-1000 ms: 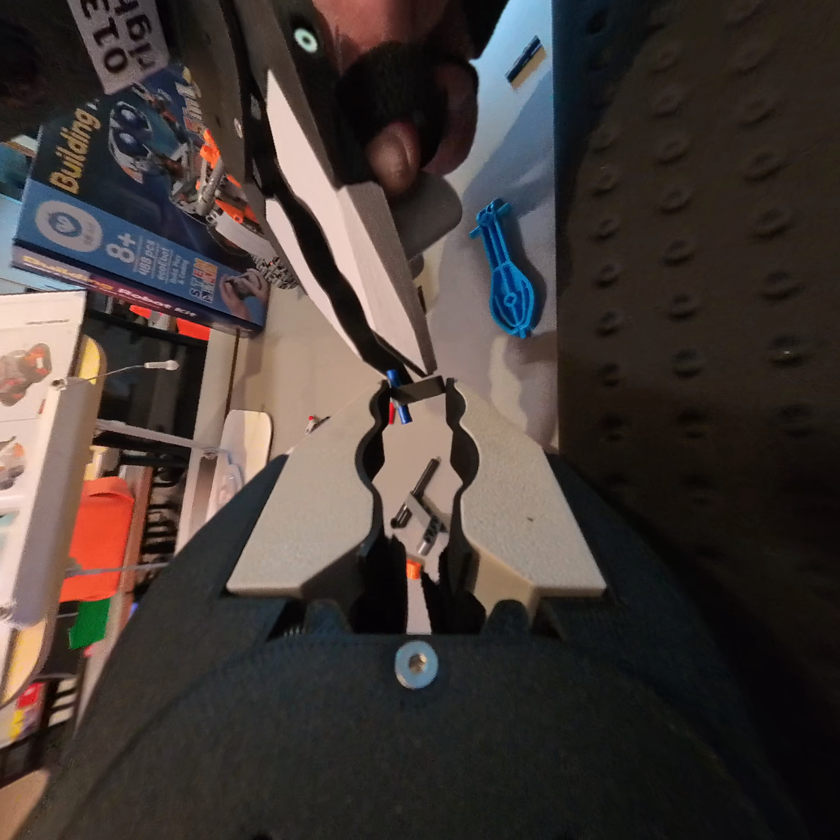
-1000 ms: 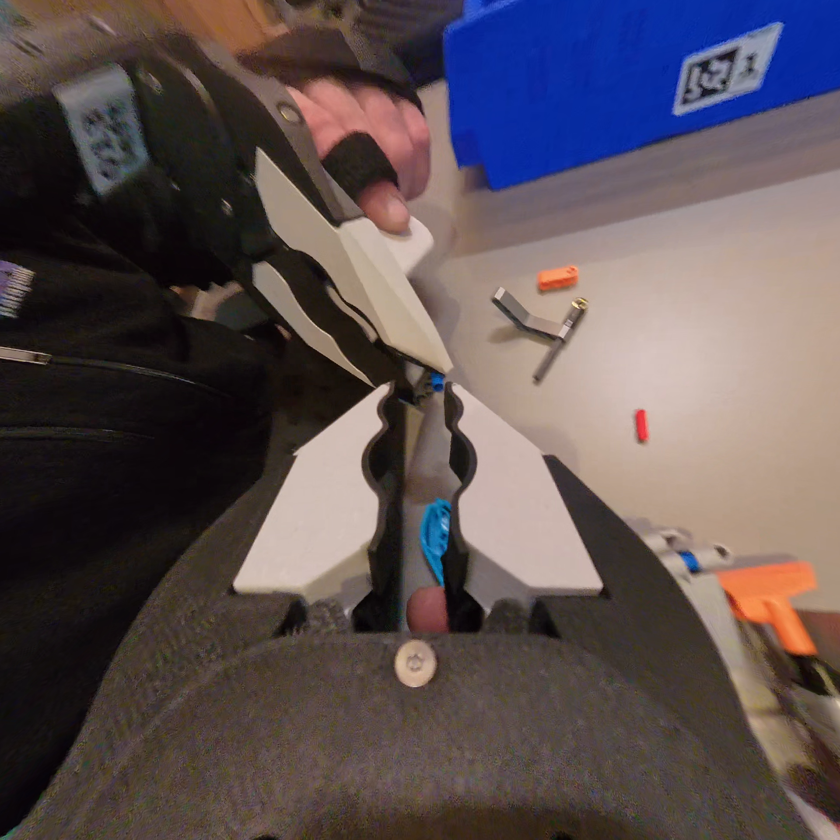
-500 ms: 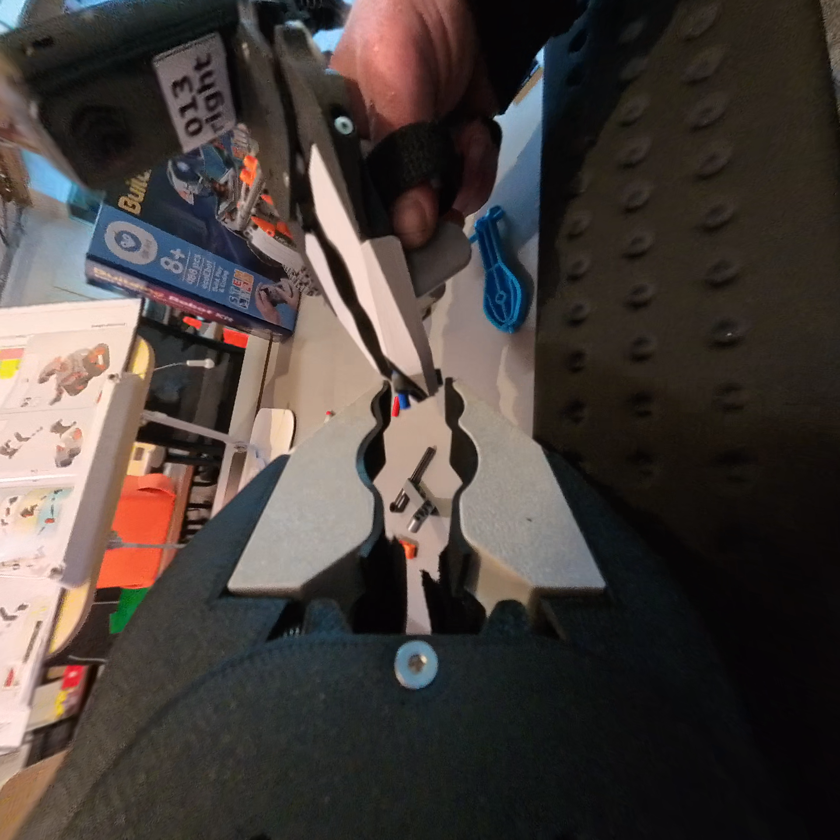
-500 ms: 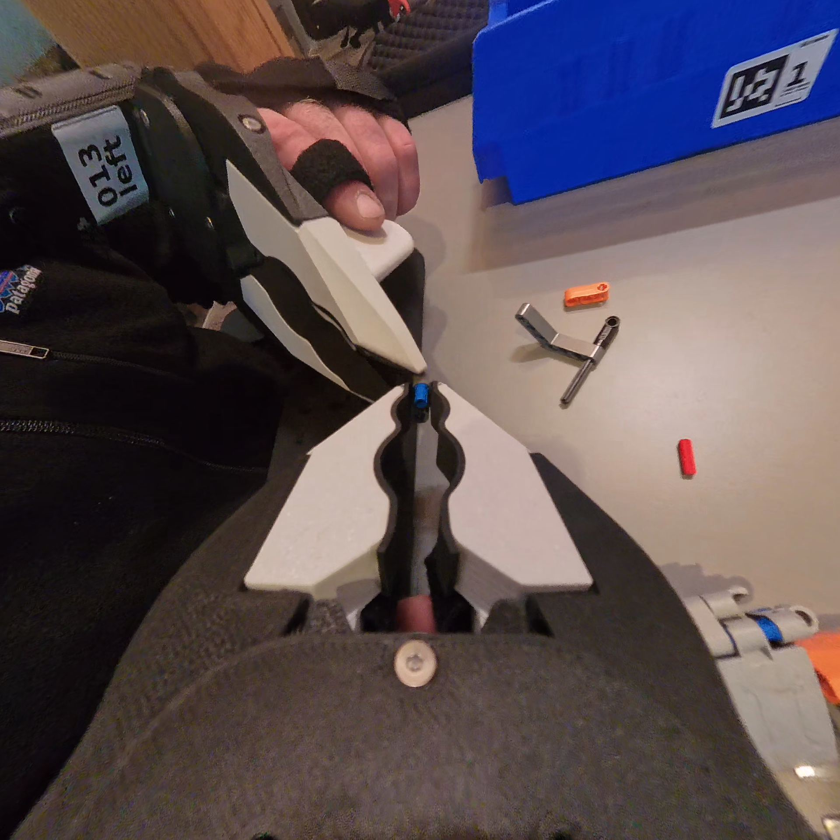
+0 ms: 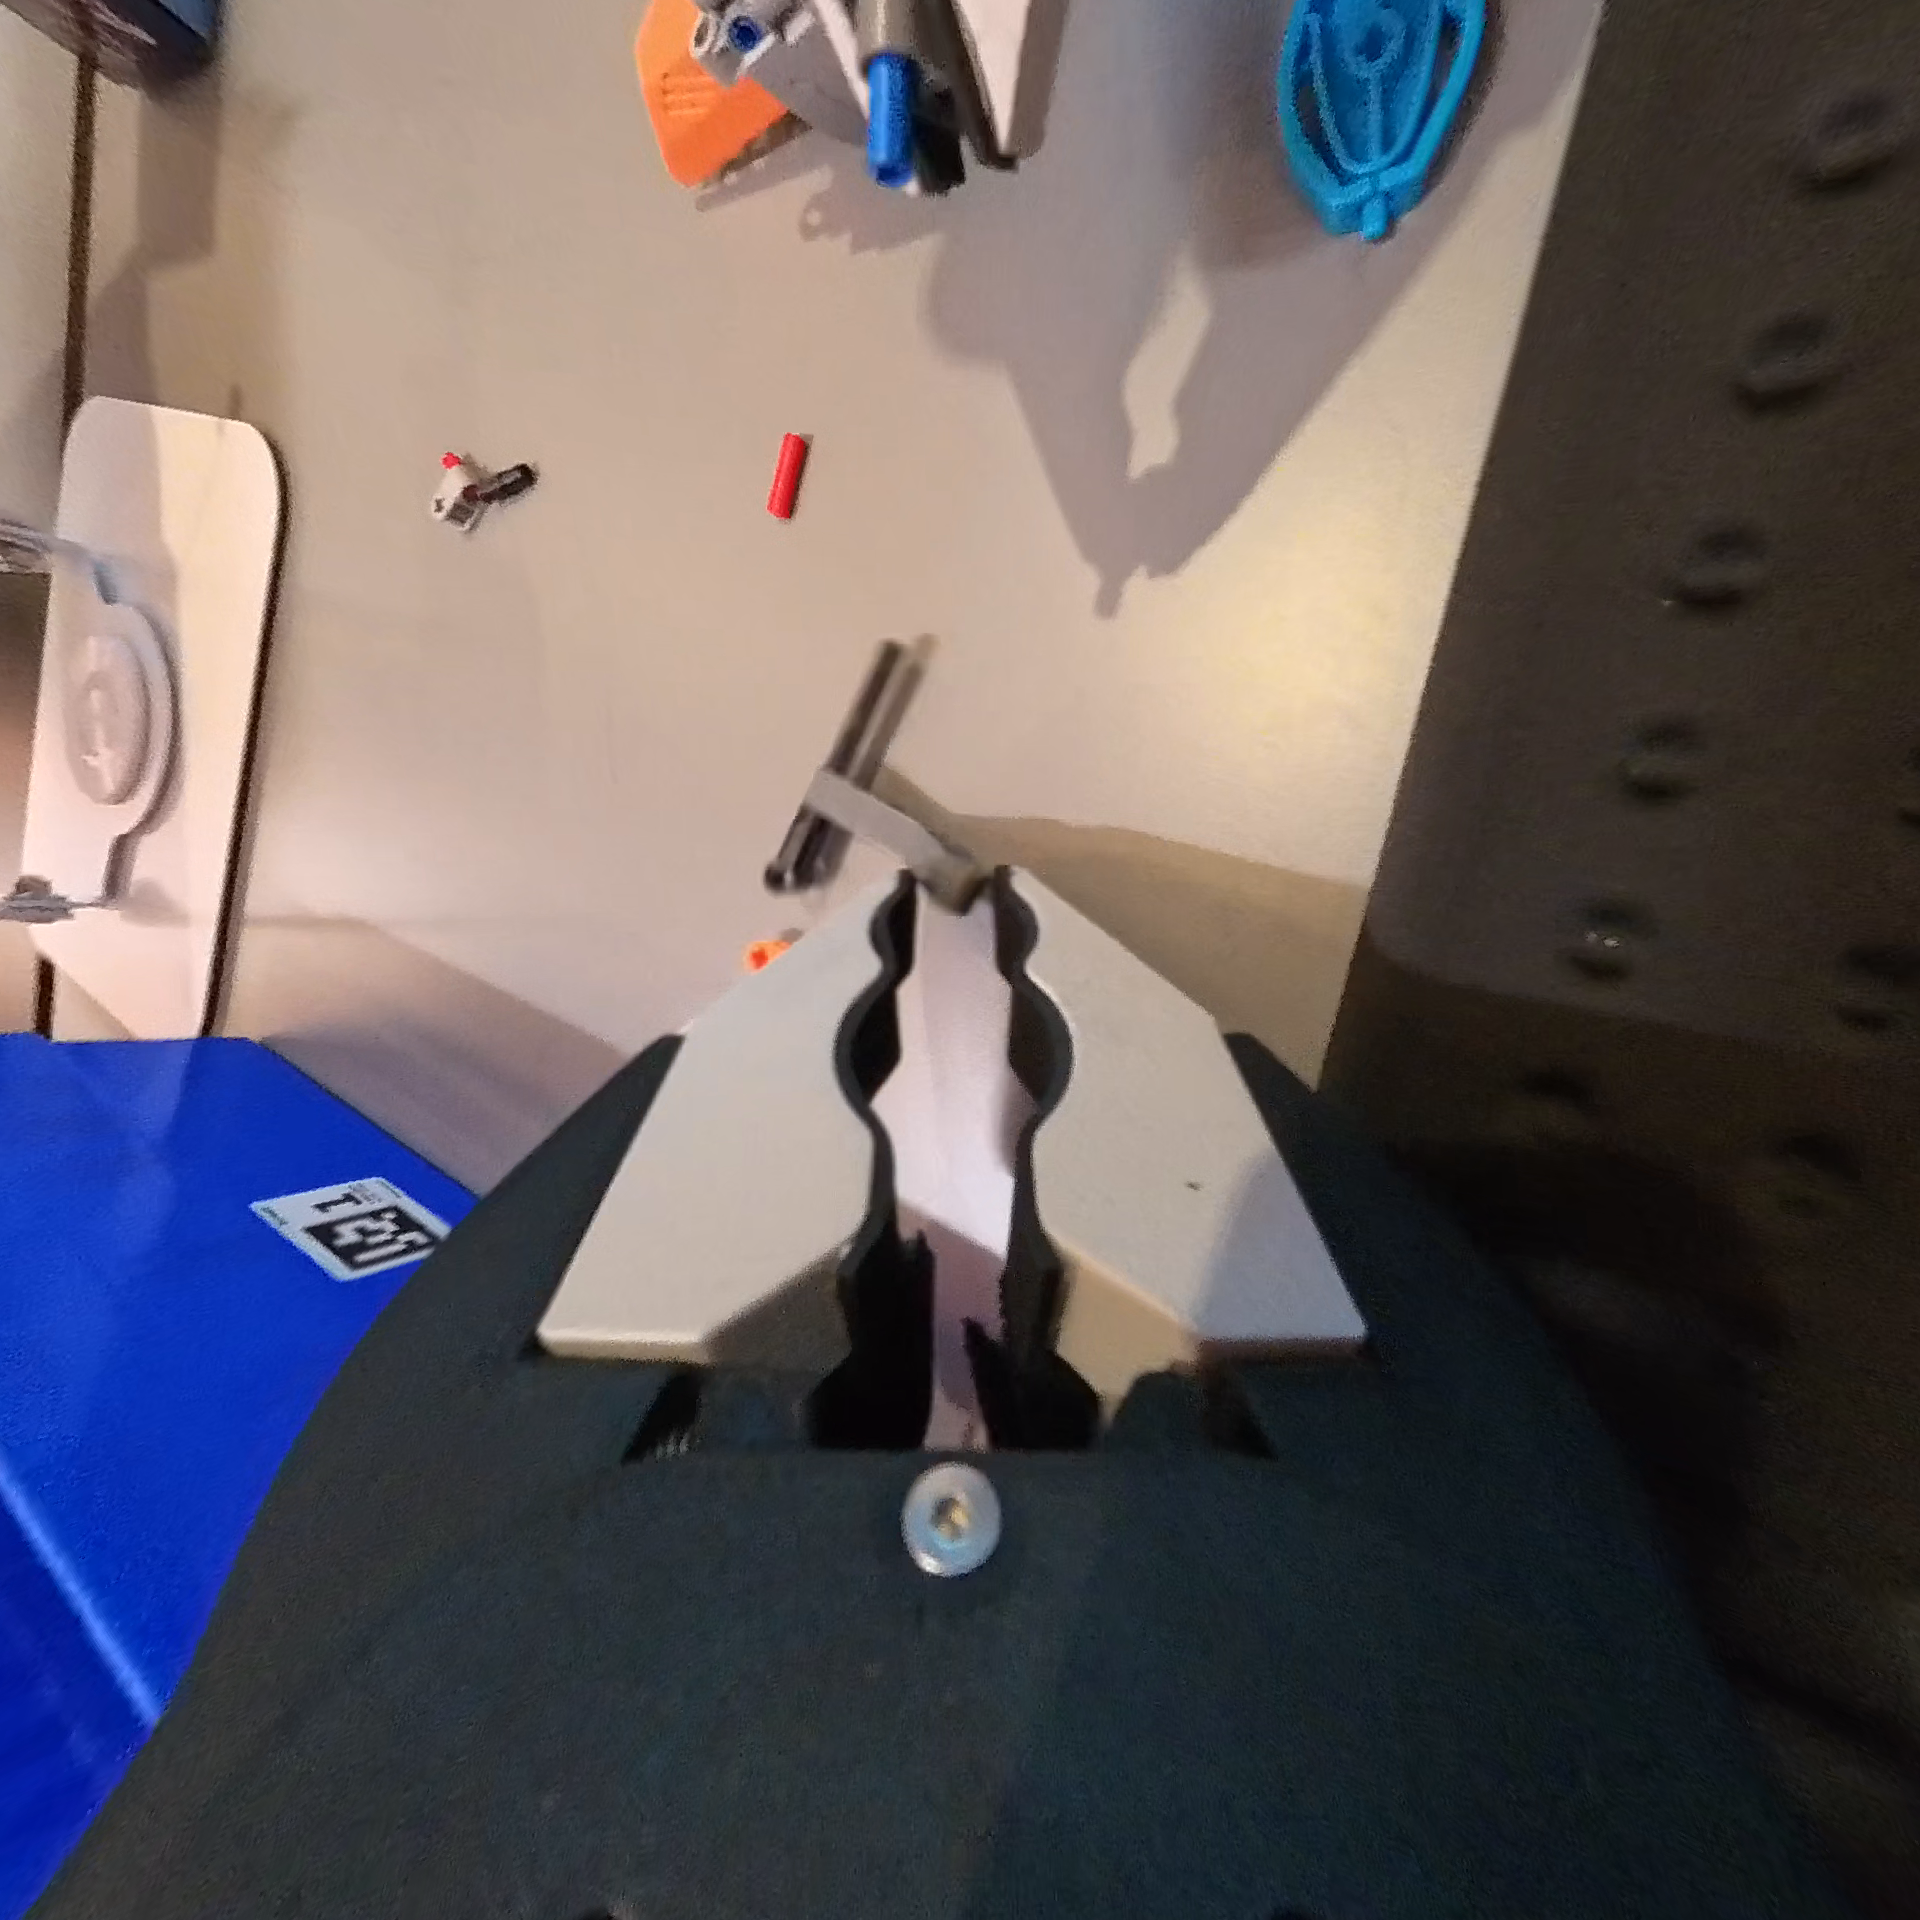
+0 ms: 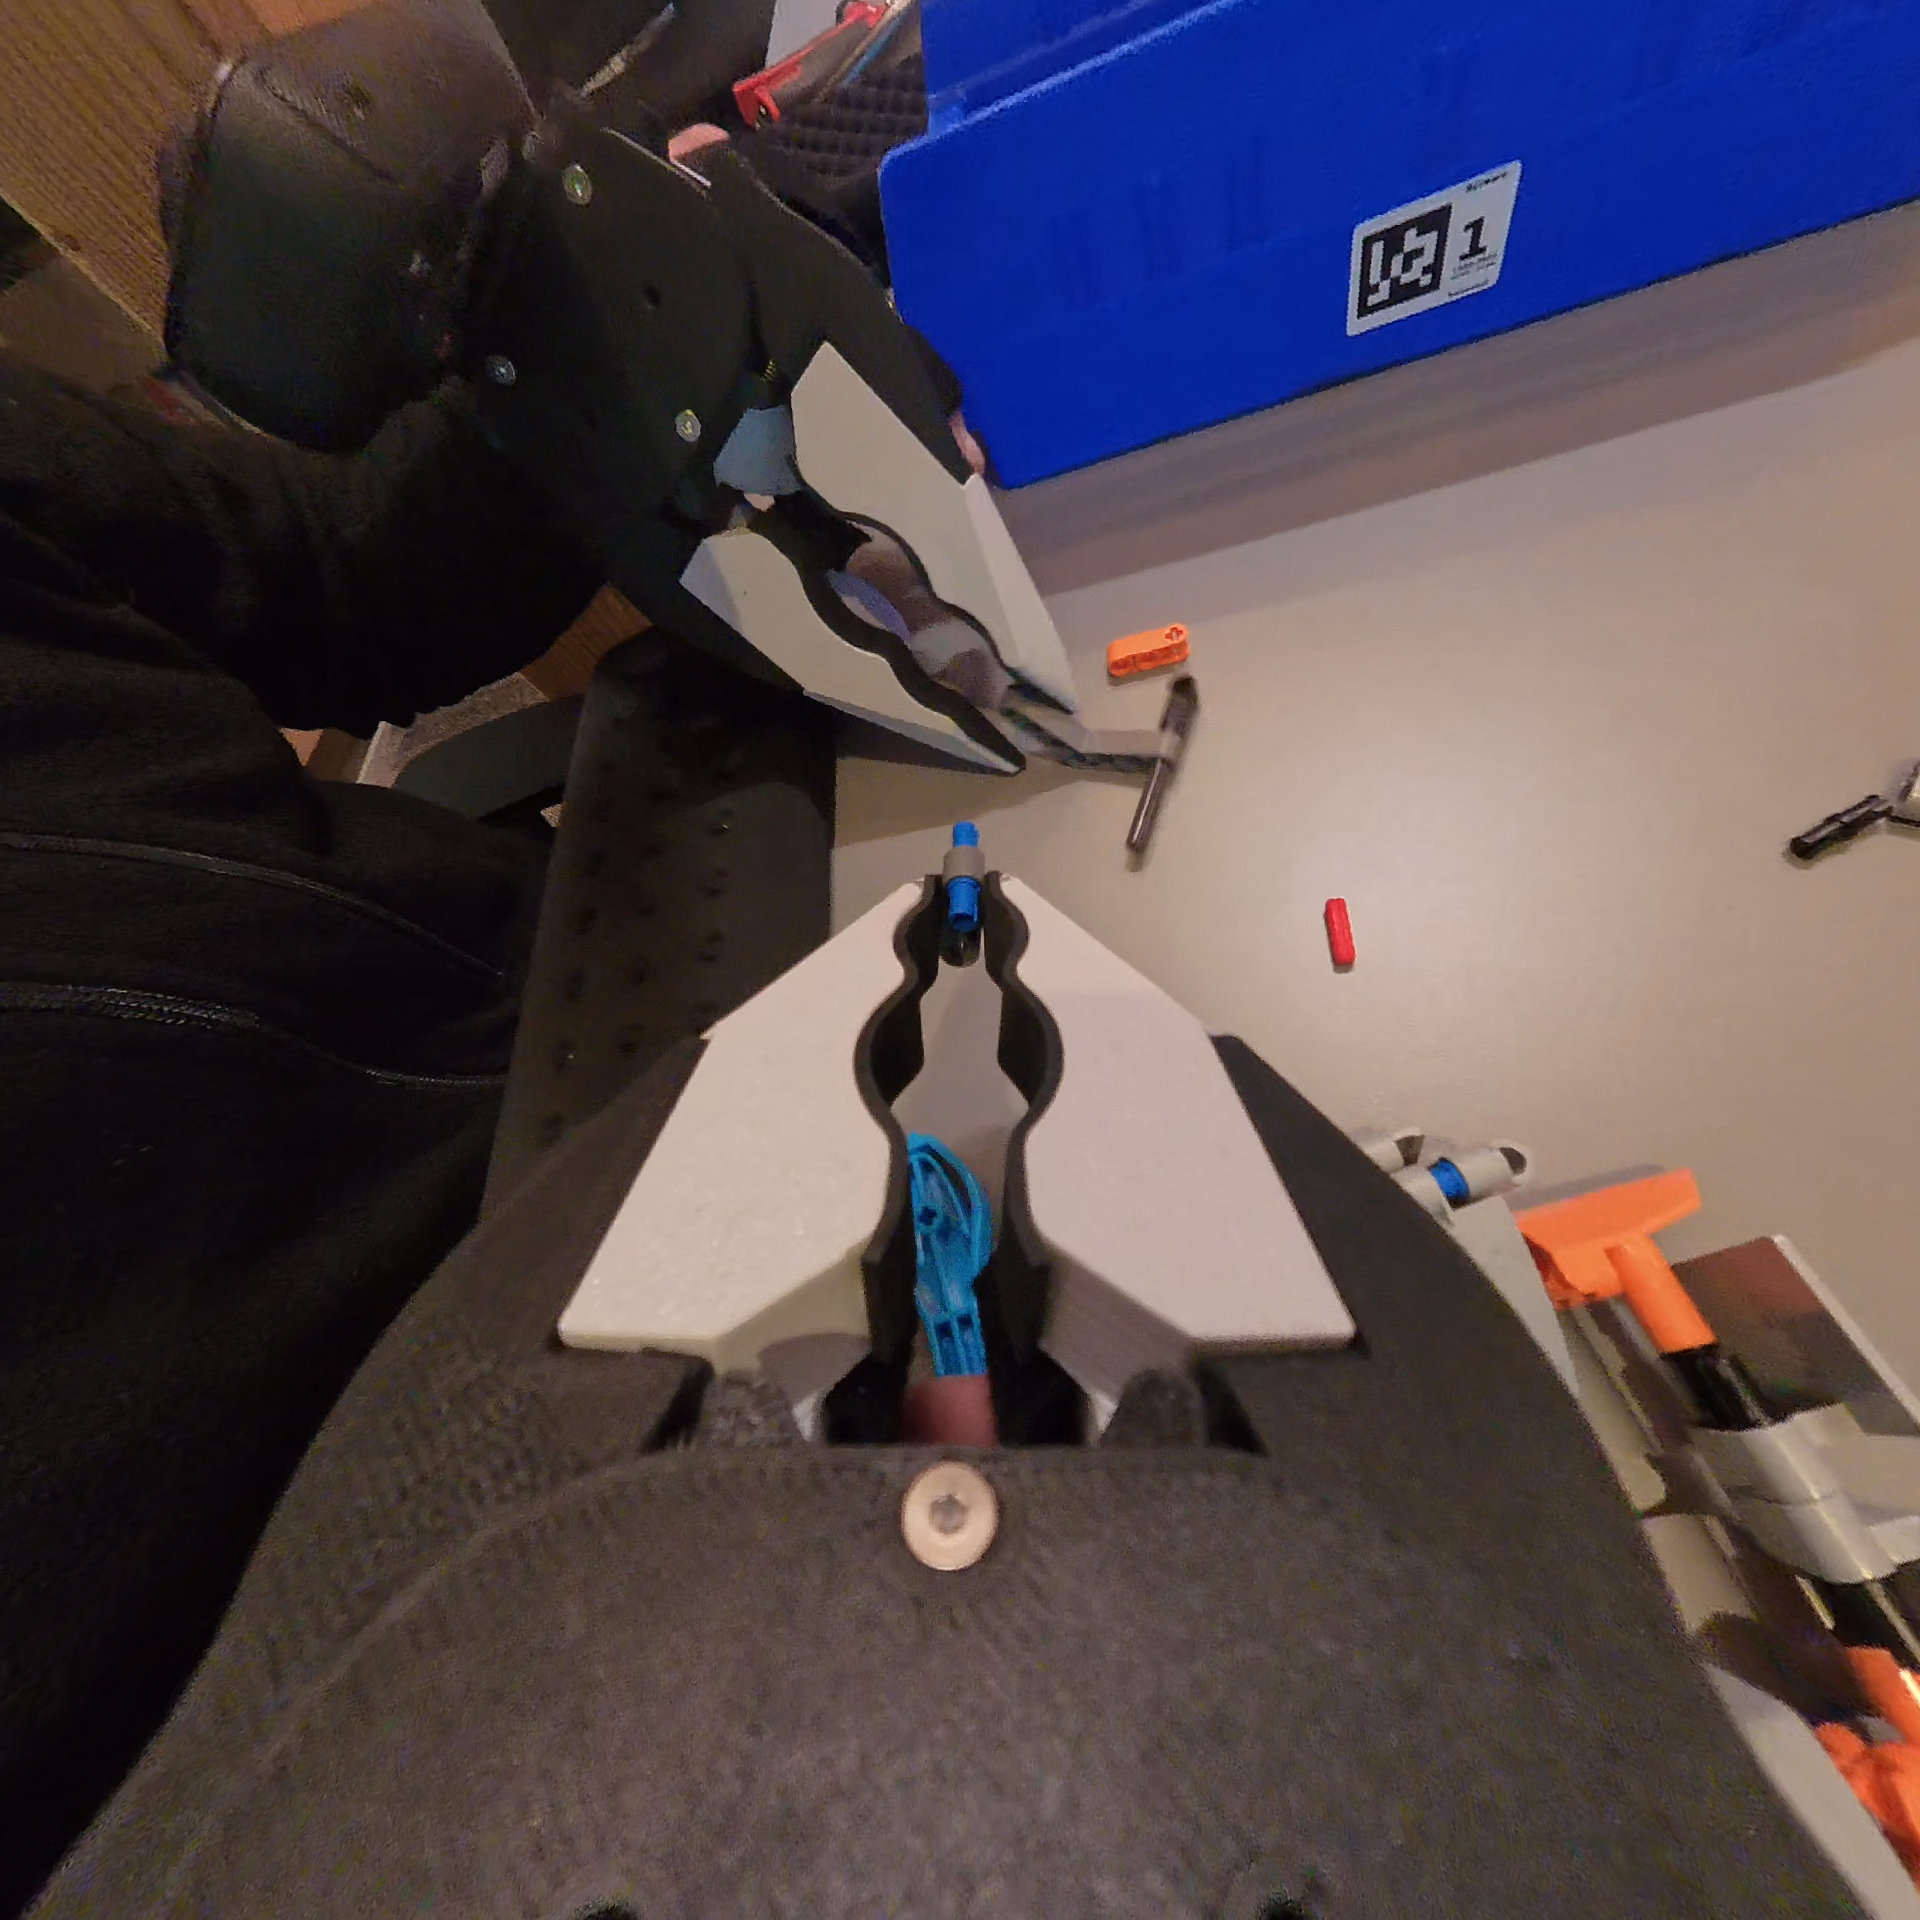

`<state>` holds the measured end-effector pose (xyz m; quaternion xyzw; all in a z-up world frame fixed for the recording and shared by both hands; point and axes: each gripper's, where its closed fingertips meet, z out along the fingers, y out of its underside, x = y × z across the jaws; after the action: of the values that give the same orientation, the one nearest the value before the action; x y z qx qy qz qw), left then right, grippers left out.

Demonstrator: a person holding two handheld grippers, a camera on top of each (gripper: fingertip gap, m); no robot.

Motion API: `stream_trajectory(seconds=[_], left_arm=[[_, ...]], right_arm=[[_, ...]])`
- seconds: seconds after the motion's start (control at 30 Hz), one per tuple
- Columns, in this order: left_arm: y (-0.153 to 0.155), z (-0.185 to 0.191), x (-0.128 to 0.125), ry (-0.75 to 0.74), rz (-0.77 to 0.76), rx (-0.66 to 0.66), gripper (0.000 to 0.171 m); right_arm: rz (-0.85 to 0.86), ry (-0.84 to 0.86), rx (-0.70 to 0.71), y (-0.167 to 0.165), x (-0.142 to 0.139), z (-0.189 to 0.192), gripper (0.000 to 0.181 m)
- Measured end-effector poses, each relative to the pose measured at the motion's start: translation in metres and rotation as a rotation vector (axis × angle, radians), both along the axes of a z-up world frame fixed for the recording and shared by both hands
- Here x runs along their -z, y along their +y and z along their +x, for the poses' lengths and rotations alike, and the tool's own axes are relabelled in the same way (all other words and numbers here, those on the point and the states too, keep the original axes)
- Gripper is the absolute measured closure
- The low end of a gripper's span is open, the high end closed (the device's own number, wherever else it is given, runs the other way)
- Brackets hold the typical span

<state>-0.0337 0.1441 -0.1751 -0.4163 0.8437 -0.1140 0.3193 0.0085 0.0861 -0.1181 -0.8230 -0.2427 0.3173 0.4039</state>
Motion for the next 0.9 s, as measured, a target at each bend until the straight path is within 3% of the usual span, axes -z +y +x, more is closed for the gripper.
stream_trajectory(seconds=[0.4,0.53,0.8,0.9], left_arm=[[-0.013,0.005,-0.017,-0.061,-0.104,-0.024,0.165],[-0.019,0.002,-0.022,-0.096,-0.197,-0.053,0.166],[-0.03,0.0,-0.039,-0.157,-0.429,-0.071,0.166],[-0.033,0.0,-0.048,-0.162,-0.556,-0.075,0.166]], right_arm=[[0.033,-0.172,0.024,0.004,0.014,0.008,0.176],[0.05,-0.258,0.019,0.003,0.02,0.011,0.176],[0.072,-0.625,-0.106,-0.004,0.057,0.006,0.176],[0.07,-0.597,-0.135,-0.006,0.056,-0.003,0.165]])
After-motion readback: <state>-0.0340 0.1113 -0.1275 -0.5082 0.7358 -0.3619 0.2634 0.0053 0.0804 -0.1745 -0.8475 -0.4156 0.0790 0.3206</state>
